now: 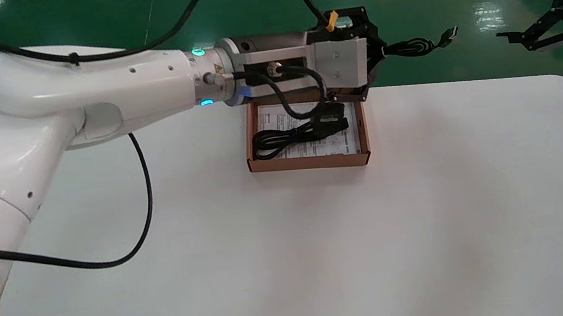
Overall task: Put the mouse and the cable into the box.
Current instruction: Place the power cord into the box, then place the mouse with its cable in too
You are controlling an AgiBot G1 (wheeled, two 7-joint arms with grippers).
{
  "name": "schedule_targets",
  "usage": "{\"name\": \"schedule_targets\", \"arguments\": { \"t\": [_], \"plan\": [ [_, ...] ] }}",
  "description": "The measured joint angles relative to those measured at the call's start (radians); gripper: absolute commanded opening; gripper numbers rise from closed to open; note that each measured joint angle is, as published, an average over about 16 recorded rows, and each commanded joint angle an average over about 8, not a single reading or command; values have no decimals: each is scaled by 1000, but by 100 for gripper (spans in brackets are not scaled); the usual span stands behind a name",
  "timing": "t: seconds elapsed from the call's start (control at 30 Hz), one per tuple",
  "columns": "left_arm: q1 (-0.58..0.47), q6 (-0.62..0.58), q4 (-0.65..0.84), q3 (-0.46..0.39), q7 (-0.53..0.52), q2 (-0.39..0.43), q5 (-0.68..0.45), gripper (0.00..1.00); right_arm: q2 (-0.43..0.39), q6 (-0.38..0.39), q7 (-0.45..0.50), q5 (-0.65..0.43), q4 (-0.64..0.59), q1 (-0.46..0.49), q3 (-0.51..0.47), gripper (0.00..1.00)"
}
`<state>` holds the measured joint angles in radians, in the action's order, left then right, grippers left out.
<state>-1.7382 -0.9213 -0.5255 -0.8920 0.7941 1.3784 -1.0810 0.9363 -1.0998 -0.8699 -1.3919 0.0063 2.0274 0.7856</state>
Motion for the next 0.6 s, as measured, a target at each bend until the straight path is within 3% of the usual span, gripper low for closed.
{"name": "schedule_targets", "arguments": {
  "t": [0.33,0.6],
  "plan": [
    [43,103,-15,-187,-163,-8,120,0,-28,-21,-8,-10,-6,2,7,100],
    [26,140,8,-294,-191,-11,120,0,-45,-40,-13,-22,-2,16,15,100]
  ]
}}
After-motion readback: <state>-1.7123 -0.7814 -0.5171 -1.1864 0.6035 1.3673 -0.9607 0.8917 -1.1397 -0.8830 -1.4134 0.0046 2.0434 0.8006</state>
